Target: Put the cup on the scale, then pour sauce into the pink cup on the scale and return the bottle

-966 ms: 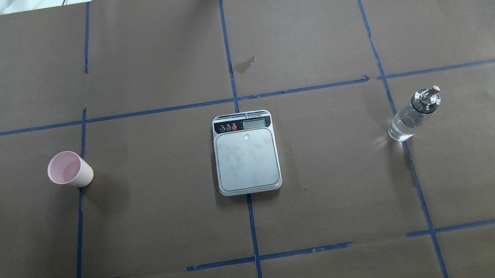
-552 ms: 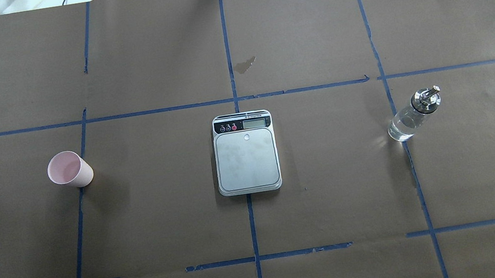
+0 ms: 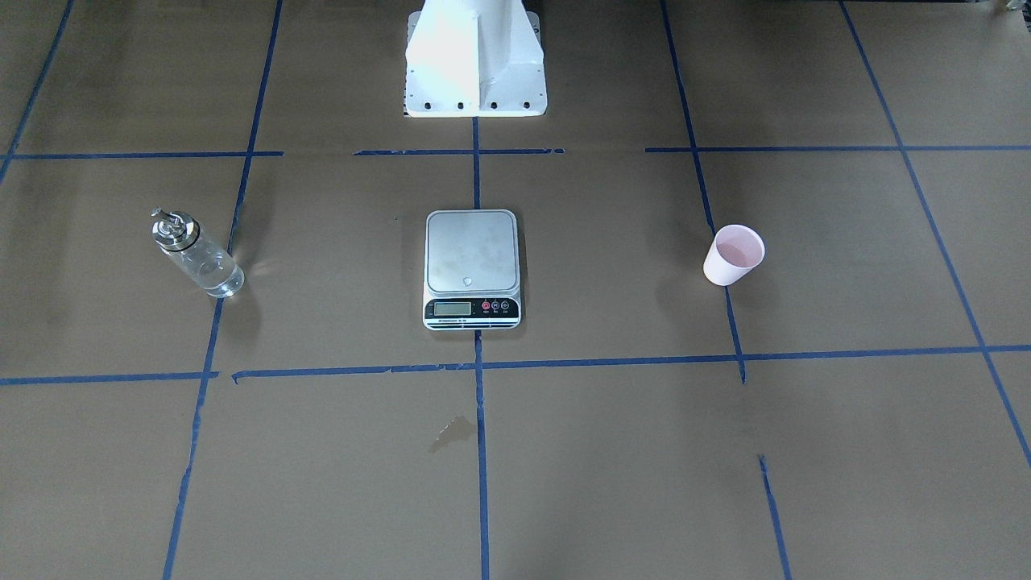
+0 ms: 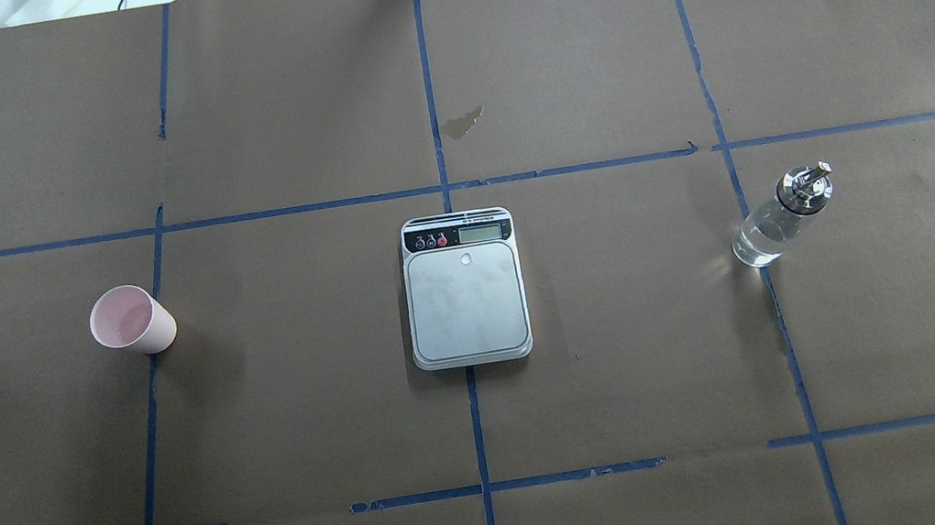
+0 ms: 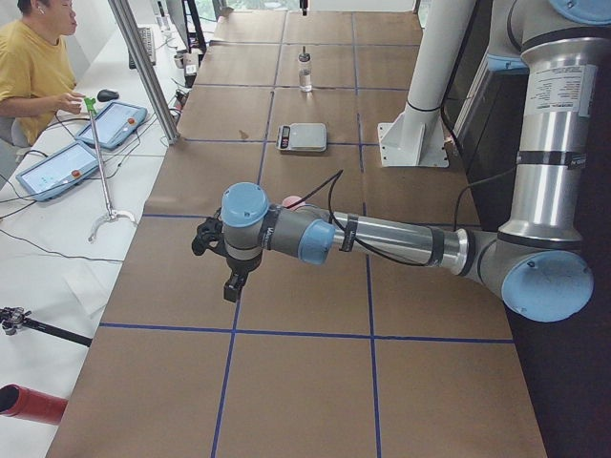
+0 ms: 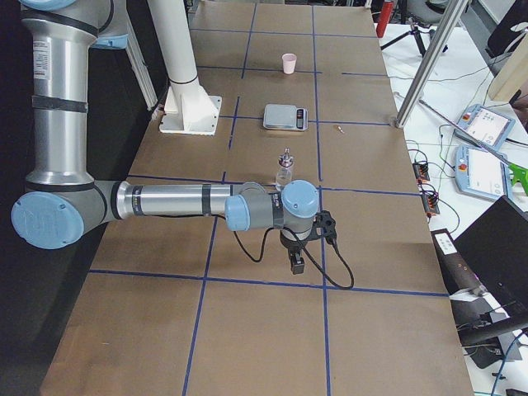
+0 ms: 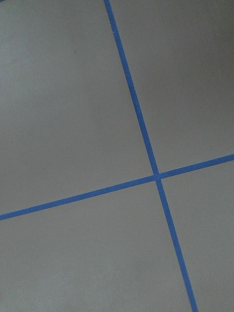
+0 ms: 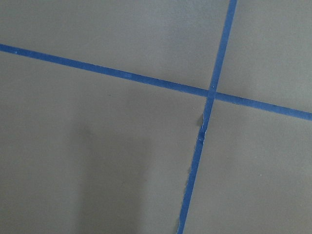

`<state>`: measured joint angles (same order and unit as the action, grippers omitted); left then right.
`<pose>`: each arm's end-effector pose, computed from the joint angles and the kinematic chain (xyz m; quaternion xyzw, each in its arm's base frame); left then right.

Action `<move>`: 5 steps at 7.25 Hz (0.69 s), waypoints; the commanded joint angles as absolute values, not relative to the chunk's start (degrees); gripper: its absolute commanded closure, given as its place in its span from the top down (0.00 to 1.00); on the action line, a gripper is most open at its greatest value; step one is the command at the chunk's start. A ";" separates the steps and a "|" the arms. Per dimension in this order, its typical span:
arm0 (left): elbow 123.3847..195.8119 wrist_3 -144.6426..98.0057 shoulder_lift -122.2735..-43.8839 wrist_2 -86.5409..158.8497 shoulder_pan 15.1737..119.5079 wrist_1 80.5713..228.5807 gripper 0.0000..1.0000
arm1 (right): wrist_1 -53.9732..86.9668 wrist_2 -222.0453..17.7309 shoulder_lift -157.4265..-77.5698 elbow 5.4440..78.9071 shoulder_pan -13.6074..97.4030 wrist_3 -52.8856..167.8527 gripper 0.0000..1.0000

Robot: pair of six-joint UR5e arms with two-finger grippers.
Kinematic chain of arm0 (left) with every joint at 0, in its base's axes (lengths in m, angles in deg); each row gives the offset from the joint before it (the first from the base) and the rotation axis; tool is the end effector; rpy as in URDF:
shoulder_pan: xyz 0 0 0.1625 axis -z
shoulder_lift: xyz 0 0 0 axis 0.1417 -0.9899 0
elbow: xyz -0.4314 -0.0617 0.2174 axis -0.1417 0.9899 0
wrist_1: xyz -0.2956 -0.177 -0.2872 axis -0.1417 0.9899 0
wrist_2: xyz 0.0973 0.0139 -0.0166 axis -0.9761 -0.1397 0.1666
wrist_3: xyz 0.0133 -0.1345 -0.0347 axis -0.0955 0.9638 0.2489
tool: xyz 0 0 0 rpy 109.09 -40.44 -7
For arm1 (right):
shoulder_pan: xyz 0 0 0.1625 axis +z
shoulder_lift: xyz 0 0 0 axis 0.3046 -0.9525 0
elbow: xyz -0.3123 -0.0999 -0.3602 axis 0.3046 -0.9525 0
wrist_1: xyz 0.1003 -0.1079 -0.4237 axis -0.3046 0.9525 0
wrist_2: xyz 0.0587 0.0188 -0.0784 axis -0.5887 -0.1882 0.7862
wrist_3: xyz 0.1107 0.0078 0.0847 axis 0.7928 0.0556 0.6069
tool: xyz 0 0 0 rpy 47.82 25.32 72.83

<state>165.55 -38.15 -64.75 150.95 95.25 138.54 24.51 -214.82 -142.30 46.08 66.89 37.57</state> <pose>-0.0040 -0.5606 0.6483 0.1377 0.3917 0.0867 0.9056 -0.0136 -0.5013 0.7154 0.0532 -0.3884 -0.0956 0.9150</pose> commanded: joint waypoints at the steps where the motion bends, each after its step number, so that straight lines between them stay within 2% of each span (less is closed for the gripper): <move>1: 169.06 -32.45 -64.63 153.31 89.83 139.81 1.00 | 24.21 -216.58 -142.35 46.21 66.64 37.82 1.00; 3: 174.25 -16.94 -65.93 152.70 80.79 139.99 1.00 | 24.04 -217.39 -142.35 46.56 66.55 37.82 1.00; 5: 174.89 -2.08 -71.36 151.65 70.25 139.81 0.99 | 23.86 -216.77 -142.26 46.48 64.80 37.64 1.00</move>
<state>174.38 -11.19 -67.97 152.41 76.74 139.93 23.93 -217.01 -142.34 46.50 65.68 37.78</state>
